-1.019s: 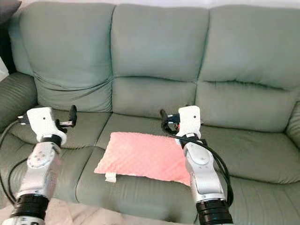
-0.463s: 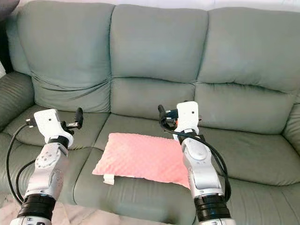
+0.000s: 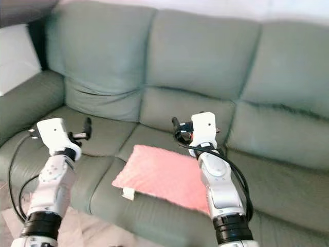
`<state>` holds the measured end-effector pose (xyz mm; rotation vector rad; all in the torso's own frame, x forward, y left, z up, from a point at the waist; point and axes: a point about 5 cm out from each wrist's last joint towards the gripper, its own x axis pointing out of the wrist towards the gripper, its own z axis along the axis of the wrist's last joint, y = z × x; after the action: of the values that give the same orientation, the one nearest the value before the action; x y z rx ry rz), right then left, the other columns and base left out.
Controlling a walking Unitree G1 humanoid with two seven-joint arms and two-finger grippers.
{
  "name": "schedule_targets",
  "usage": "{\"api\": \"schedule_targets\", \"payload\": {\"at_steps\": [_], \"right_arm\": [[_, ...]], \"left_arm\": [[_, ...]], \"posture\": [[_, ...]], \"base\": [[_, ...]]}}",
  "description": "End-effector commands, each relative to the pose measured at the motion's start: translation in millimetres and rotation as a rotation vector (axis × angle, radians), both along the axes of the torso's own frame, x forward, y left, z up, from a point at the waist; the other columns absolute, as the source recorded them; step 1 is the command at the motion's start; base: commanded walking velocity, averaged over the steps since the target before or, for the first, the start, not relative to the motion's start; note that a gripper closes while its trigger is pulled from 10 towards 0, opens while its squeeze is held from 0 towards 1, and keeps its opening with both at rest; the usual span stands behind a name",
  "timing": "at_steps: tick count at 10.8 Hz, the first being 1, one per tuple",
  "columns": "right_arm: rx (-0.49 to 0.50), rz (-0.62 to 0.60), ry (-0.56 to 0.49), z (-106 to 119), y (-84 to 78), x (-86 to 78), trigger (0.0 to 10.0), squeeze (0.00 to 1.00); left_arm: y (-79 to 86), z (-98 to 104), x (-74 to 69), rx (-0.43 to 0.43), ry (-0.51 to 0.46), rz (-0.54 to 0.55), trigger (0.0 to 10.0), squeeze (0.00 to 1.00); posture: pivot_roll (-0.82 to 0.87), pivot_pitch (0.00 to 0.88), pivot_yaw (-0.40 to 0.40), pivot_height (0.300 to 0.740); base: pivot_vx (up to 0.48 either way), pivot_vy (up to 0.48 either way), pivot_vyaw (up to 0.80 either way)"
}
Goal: Move the pillow to the sofa
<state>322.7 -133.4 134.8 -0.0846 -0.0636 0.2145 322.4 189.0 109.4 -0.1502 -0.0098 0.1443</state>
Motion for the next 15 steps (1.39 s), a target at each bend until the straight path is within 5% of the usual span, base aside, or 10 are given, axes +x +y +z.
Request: {"api": "schedule_targets", "payload": {"at_steps": [1, 8, 15], "right_arm": [[0.004, 0.006, -0.003, 2.3, 2.3, -0.2, 10.0, 0.00], [0.017, 0.031, 0.001, 2.0, 7.8, -0.7, 10.0, 0.00], [0.061, 0.041, 0.002, 2.6, 9.4, -1.4, 10.0, 0.00]], "left_arm": [[0.7, -0.6, 0.2, 0.004, 0.012, 0.004, 10.0, 0.00], [-0.6, -4.2, 0.4, -0.017, 0.032, -0.001, 10.0, 0.00], [0.0, -7.7, 1.3, -0.028, 0.058, -0.005, 10.0, 0.00]], "posture": [[-0.20, 0.000, 0.014, 0.740], [-0.20, 0.000, 0.012, 0.740], [-0.20, 0.000, 0.014, 0.740]], "base": [[0.000, 0.000, 0.80], [0.000, 0.000, 0.80], [0.000, 0.411, 0.00]]}}
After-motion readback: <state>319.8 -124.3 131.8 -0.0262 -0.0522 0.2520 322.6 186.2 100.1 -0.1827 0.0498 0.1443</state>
